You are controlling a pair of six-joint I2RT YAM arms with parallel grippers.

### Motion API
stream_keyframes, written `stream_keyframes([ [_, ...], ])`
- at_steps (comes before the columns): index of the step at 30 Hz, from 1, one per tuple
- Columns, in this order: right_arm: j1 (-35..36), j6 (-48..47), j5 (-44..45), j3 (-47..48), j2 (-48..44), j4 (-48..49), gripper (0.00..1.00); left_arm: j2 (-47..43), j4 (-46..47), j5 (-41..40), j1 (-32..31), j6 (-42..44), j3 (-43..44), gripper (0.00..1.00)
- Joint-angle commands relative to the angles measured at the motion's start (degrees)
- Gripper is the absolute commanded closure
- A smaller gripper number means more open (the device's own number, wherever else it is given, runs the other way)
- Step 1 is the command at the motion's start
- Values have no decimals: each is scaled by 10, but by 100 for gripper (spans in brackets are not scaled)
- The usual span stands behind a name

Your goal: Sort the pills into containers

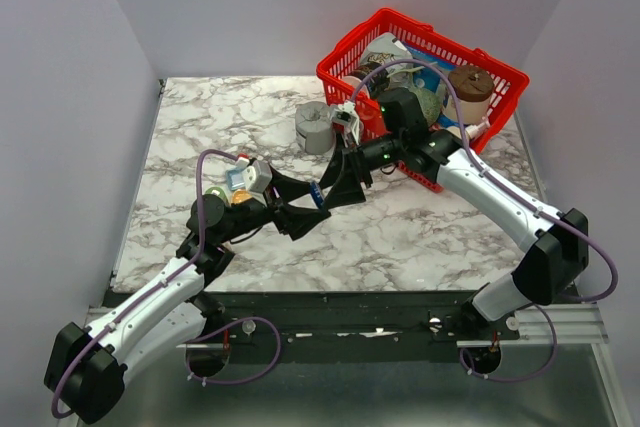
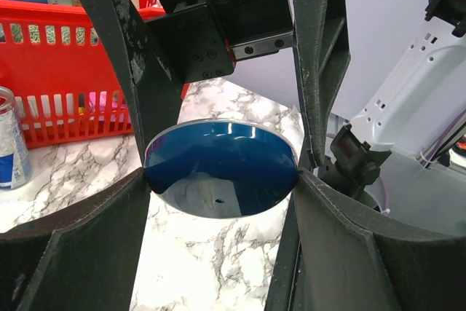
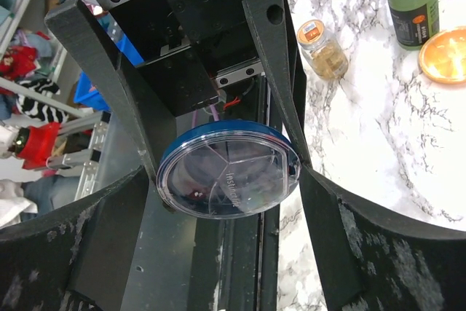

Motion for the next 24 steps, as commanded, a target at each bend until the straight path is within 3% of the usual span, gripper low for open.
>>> stream_keyframes([
  [1, 8, 23, -25, -11, 17, 35, 8, 2, 76, 31, -4, -15, 3, 74],
  [24, 7, 70, 68, -29, -6, 31, 0, -6, 43, 27, 4, 8, 19, 74],
])
